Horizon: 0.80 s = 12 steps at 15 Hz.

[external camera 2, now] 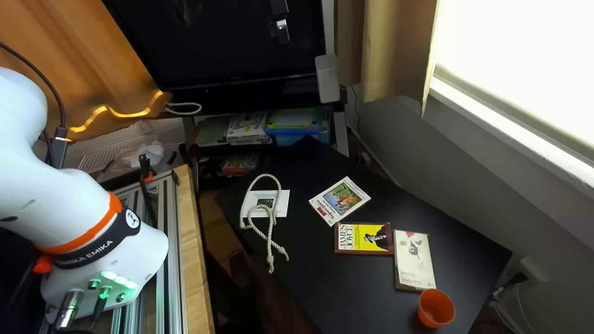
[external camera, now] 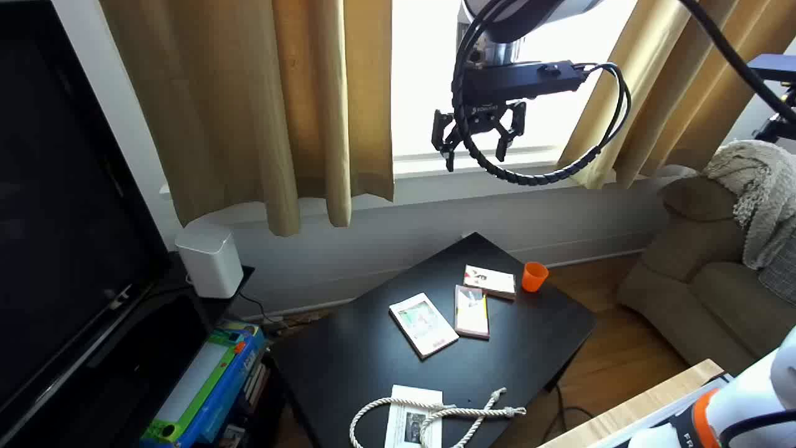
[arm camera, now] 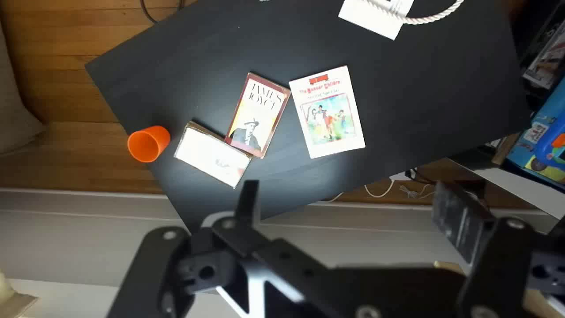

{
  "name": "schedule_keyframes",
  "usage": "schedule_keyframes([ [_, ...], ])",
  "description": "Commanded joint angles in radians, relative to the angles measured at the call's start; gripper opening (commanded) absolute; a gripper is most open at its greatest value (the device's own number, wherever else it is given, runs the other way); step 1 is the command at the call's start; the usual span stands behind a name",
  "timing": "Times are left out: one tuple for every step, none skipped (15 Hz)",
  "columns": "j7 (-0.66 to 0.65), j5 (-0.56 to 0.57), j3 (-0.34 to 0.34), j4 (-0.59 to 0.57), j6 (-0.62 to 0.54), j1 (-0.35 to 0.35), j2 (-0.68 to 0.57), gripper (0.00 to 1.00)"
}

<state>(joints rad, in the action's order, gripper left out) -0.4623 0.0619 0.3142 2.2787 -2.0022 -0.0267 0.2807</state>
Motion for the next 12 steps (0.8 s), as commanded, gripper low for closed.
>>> schedule_keyframes([
  [-0.007, 0.009, -0.029, -0.002, 0.003, -0.032, -0.003, 1.00],
  [-0.007, 0.009, -0.029, -0.002, 0.003, -0.032, -0.003, 1.00],
  [-0.007, 0.009, -0.029, -0.002, 0.003, -0.032, -0.003, 1.00],
  [-0.007, 0.009, -0.029, -0.002, 0.003, -0.032, -0.003, 1.00],
  [-0.007, 0.009, -0.029, -0.002, 0.003, -0.032, -0.003, 1.00],
  [-0.007, 0.009, -0.029, -0.002, 0.003, -0.032, -0.003, 1.00],
  [-0.007, 0.009, -0.029, -0.002, 0.003, -0.032, -0.003, 1.00],
  [-0.030, 0.019, -0.031, -0.003, 0.005, -0.023, -0.021, 1.00],
  [-0.018, -0.011, -0.046, -0.001, -0.005, -0.026, -0.045, 1.00],
  [-0.033, 0.003, -0.049, 0.003, -0.011, -0.020, -0.072, 1.00],
  [-0.054, 0.016, -0.054, 0.009, -0.030, -0.014, -0.097, 1.00],
  [-0.096, 0.047, -0.056, 0.020, -0.072, -0.007, -0.122, 1.00],
])
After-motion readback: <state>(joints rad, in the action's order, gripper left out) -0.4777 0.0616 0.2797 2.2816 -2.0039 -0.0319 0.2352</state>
